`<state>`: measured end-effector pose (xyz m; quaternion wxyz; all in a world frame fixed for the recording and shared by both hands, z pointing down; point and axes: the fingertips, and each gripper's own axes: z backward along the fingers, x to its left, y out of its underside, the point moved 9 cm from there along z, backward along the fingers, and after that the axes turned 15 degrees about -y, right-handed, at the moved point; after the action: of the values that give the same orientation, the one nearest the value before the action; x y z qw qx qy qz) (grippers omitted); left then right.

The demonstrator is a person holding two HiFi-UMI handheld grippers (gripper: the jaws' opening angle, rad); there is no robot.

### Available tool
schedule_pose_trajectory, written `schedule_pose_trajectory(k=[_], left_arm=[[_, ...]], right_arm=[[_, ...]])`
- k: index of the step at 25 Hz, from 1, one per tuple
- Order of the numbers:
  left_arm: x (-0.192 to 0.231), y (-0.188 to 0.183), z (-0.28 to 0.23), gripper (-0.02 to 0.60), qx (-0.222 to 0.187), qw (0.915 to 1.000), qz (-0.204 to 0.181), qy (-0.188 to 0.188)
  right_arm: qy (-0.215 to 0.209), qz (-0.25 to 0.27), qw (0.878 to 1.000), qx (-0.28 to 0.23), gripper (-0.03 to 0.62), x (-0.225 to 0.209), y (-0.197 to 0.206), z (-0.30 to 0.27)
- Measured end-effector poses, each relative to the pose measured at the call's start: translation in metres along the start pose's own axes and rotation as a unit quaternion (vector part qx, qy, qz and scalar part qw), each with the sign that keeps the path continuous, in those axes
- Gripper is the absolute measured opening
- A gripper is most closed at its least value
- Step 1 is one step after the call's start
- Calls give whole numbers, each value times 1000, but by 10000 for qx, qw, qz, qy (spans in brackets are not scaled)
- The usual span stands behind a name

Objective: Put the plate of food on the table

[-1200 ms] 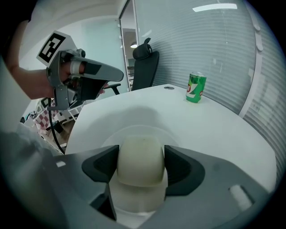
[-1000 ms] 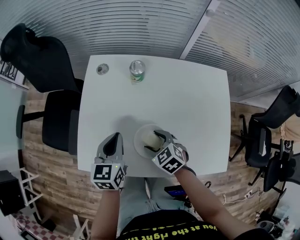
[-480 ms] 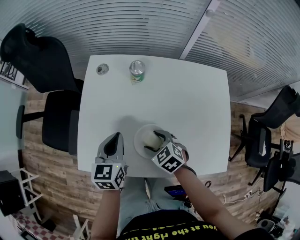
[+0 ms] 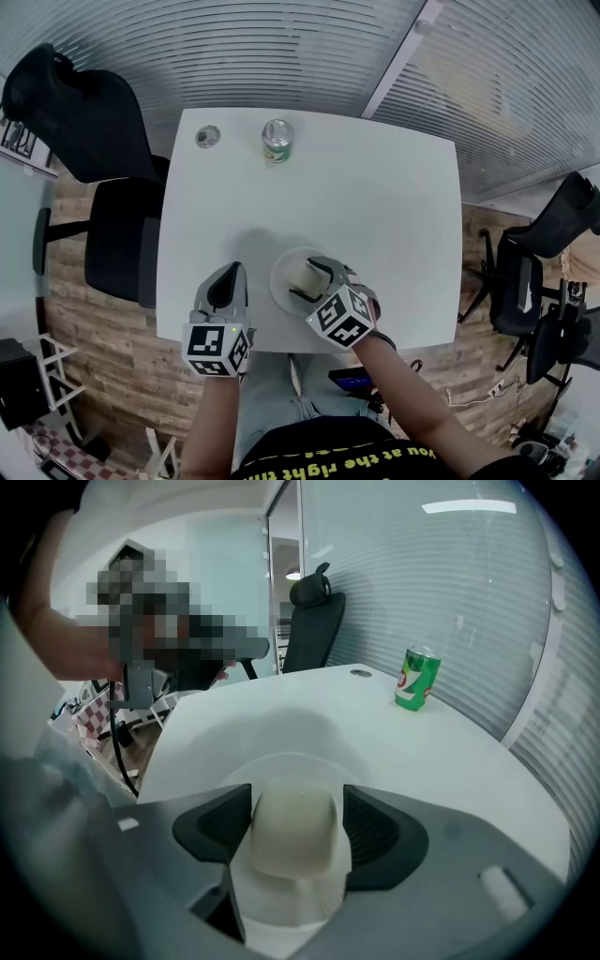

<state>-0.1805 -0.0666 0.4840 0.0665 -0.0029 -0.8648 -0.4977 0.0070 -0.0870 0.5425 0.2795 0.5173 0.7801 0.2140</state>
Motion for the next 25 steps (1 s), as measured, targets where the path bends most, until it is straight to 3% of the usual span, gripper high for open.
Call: schedule_pose_trajectory(k=[17, 25], left_arm=[[10, -15, 2, 0, -185, 9998, -27, 33], [5, -23, 2, 0, -272, 9995, -66, 123]], right_arm=[[441, 34, 9938, -1018, 33, -2, -22, 35], [608, -35, 9897, -1293, 8, -2, -23, 49]])
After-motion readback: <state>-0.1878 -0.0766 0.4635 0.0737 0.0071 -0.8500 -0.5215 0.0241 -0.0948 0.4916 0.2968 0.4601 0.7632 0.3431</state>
